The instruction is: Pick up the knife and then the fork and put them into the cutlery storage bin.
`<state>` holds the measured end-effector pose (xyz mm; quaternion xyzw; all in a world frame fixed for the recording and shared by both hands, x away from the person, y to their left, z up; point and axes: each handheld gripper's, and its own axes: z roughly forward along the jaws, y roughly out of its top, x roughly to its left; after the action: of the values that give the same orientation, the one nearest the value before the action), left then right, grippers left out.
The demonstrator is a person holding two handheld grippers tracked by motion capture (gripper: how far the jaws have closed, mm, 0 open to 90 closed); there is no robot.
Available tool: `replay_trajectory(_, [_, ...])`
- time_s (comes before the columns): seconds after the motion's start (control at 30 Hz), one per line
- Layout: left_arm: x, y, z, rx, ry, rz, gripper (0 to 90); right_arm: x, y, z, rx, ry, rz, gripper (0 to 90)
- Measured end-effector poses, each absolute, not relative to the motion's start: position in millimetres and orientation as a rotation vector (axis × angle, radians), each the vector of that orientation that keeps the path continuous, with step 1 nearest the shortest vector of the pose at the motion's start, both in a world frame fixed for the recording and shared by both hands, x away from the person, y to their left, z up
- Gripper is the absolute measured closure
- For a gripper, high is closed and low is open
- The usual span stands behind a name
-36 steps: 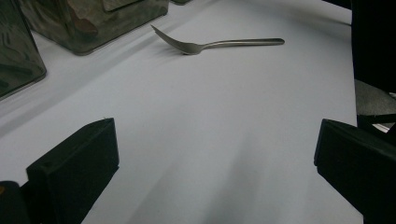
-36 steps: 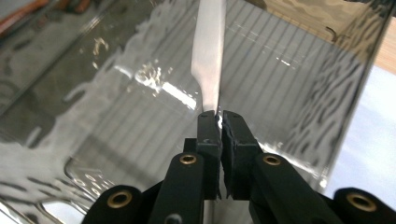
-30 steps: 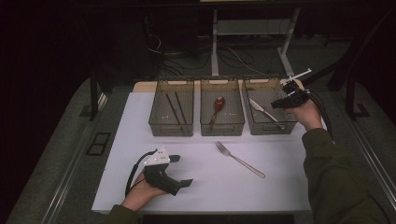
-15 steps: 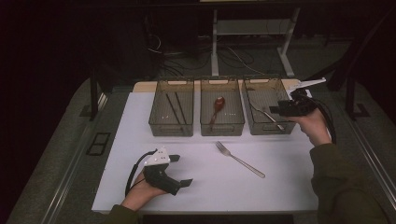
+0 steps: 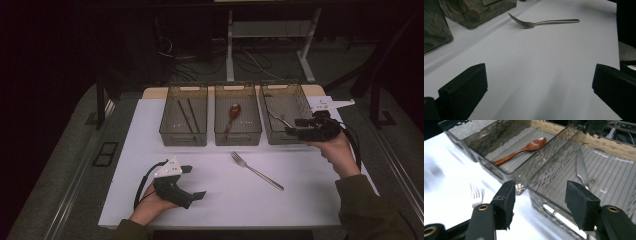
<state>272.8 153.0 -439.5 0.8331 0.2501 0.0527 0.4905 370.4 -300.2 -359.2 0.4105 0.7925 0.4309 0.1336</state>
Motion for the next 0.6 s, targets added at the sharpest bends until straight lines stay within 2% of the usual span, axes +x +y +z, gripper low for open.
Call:
replay_trajectory(0.37, [271, 153, -439, 2.040, 0.612, 0.159, 0.0, 348, -280, -368, 1.115, 2.386, 1.222, 44.1])
replay_trajectory(0.6, [271, 153, -437, 2.042, 0.604, 0.165, 0.0, 342, -263, -377, 1.063, 2.485, 1.134, 52.3])
